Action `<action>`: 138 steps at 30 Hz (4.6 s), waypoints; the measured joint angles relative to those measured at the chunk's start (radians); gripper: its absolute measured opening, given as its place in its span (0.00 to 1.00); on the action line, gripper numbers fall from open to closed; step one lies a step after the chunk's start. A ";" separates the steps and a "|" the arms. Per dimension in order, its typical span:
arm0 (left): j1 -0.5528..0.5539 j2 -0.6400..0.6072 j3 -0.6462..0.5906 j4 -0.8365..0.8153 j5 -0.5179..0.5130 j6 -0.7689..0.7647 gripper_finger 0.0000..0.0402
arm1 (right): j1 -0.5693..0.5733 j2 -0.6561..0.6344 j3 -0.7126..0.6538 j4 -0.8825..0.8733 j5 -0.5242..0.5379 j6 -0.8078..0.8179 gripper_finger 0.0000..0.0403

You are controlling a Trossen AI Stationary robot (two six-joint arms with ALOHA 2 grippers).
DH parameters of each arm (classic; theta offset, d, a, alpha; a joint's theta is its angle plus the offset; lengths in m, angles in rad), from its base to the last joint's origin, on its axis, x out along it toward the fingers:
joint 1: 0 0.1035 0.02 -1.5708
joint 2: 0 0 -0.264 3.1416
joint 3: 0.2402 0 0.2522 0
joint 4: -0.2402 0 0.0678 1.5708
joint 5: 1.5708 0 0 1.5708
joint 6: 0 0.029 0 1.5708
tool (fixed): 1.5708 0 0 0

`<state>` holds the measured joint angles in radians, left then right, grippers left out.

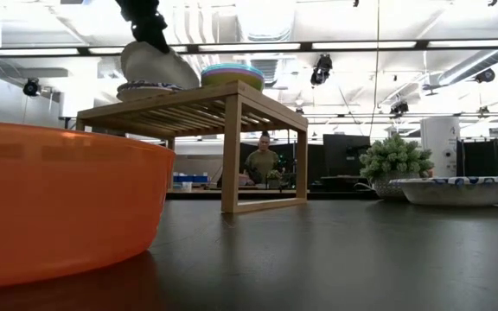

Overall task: Place and stack bowls onto a shelf
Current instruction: Stack the bottom patterned bowl into the white patterned bowl on the shelf, then stack the orange bowl into the blue bowl

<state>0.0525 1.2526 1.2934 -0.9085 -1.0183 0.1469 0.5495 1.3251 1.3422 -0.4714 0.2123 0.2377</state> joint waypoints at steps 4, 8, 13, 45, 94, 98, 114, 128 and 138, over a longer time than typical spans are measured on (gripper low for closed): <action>0.000 -0.003 0.000 -0.002 0.000 -0.020 0.40 | 0.000 0.000 0.000 0.012 -0.001 0.000 0.46; -0.005 -0.024 0.000 -0.006 0.030 -0.029 0.51 | 0.000 0.000 0.000 0.013 -0.002 0.000 0.46; -0.005 -0.051 0.000 -0.007 0.123 -0.061 0.59 | 0.000 0.000 0.000 0.014 -0.001 -0.001 0.46; 0.015 -0.259 -0.136 0.169 0.364 -0.106 0.04 | 0.000 0.001 -0.032 0.044 -0.001 -0.014 0.46; -0.552 -0.158 -0.297 0.219 0.576 -0.652 0.00 | 0.000 0.053 -0.040 -0.078 0.208 0.182 0.39; -0.620 -0.070 -0.304 0.245 0.589 -0.749 0.02 | 0.000 0.053 -0.042 -0.076 0.208 0.164 0.37; -0.666 0.289 -0.257 0.375 0.584 -0.828 0.35 | 0.000 0.041 -0.254 0.174 0.232 0.032 0.37; -0.665 0.465 -0.260 0.513 0.697 -0.948 0.30 | 0.000 -0.078 -0.381 0.339 0.195 -0.123 0.37; -0.664 0.532 -0.262 0.508 0.750 -1.021 0.11 | 0.010 -0.131 -0.400 0.337 0.119 -0.127 0.37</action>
<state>-0.6118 1.7844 1.0317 -0.4007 -0.2687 -0.8742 0.5596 1.1944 0.9424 -0.1345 0.3317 0.1104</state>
